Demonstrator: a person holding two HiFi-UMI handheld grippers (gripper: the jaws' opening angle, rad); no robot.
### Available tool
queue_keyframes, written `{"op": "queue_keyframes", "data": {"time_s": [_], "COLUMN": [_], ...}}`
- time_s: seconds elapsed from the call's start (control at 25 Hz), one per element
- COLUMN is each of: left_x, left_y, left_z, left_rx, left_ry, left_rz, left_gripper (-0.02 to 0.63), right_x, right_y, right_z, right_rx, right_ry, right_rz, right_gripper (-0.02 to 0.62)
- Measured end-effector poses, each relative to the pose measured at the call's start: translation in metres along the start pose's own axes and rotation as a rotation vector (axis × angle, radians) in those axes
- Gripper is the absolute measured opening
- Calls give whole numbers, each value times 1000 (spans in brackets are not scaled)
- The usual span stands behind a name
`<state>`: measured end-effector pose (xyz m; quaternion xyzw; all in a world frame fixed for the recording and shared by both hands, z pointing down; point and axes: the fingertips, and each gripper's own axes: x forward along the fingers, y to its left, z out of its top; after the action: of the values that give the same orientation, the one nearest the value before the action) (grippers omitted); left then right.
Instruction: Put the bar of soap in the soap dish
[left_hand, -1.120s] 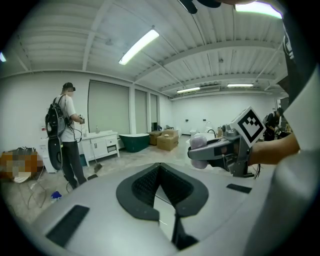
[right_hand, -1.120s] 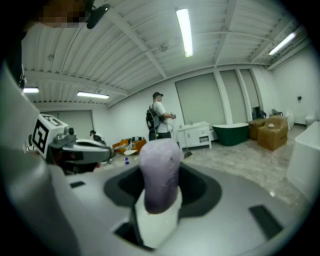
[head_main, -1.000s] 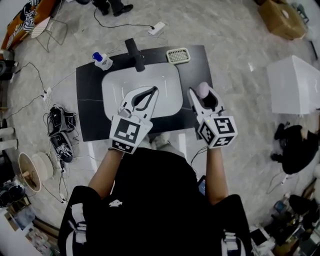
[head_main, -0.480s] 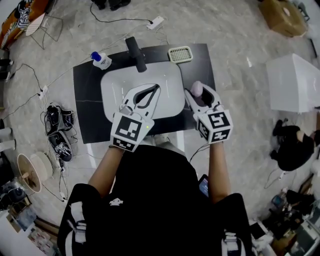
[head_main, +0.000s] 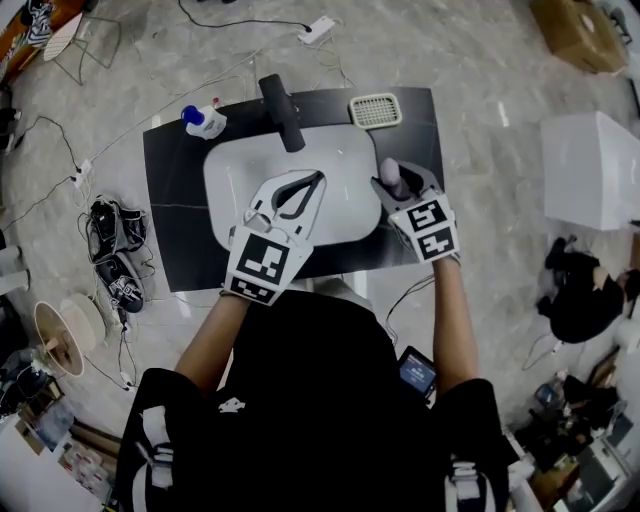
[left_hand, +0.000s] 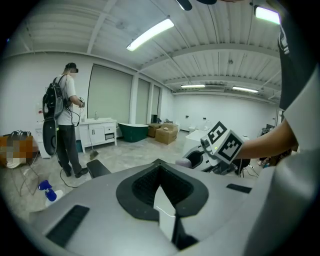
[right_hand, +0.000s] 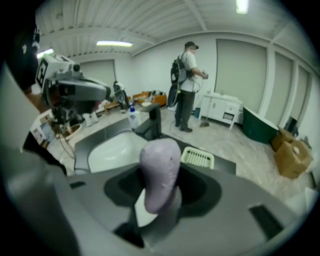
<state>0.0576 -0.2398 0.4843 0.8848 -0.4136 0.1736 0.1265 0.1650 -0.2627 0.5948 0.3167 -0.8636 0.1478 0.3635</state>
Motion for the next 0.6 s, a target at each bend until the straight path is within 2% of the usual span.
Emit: {"op": "queue_keyframes", "data": {"time_s": [0.24, 0.6], "left_x": [10, 17], "left_y": [21, 40], "left_z": [-7, -31], "left_rx": [-24, -53], "left_ry": [16, 61], "left_rz": [12, 18], "left_gripper": [25, 25], "right_x": [53, 110], "right_y": [-19, -72], "right_z": [-21, -13], "right_rx": [-169, -425], "right_ry": [203, 336], "right_rz": [66, 55], "right_gripper": [207, 207]}}
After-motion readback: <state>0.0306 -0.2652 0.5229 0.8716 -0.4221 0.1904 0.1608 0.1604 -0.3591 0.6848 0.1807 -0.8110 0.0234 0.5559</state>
